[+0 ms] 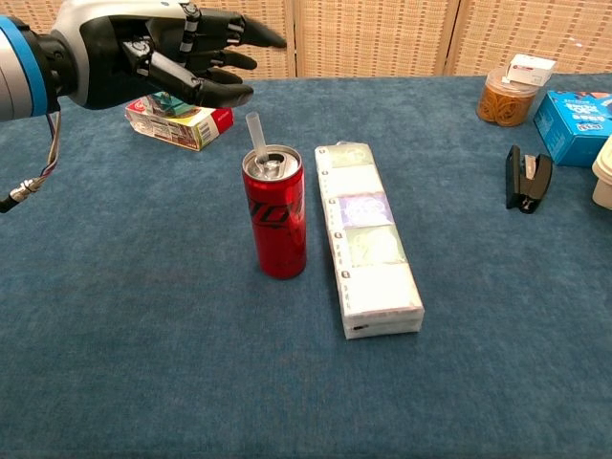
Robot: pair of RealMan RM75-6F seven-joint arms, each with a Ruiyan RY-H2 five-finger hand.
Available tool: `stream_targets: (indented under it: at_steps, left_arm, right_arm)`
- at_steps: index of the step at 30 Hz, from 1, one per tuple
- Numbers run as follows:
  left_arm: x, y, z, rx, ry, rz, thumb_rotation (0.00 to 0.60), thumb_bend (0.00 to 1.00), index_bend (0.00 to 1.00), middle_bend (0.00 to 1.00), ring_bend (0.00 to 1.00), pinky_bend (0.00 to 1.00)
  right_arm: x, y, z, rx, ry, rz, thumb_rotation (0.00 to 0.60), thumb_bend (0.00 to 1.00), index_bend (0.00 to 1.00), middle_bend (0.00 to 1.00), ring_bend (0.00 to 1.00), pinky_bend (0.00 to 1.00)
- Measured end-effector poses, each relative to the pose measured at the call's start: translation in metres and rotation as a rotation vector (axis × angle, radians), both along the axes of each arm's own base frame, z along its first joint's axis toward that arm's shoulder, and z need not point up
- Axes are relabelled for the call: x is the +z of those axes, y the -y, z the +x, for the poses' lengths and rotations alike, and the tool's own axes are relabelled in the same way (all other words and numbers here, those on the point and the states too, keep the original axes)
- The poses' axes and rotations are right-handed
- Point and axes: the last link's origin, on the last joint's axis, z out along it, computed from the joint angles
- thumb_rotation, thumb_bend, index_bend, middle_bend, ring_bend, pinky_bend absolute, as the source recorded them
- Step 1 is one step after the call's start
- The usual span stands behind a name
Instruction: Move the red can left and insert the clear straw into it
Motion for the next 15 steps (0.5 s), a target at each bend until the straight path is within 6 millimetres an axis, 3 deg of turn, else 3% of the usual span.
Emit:
stream_targets:
  at_steps: [6, 15]
  left_arm:
    - [0.012, 0.002, 0.0, -0.023, 0.038, 0.039, 0.6, 0.33, 0.0, 0.0, 0.0, 0.0]
    - [0.051, 0.003, -0.011, -0.032, 0.083, 0.193, 0.6, 0.29, 0.0, 0.0, 0.0, 0.0]
  right_arm:
    - [0.002, -0.001, 0.001, 0.003, 0.005, -0.005, 0.6, 0.07, 0.02, 0.0, 0.0, 0.0]
    - [0.003, -0.002, 0.004, 0.009, 0.016, -0.009, 0.6, 0.07, 0.02, 0.0, 0.0, 0.0]
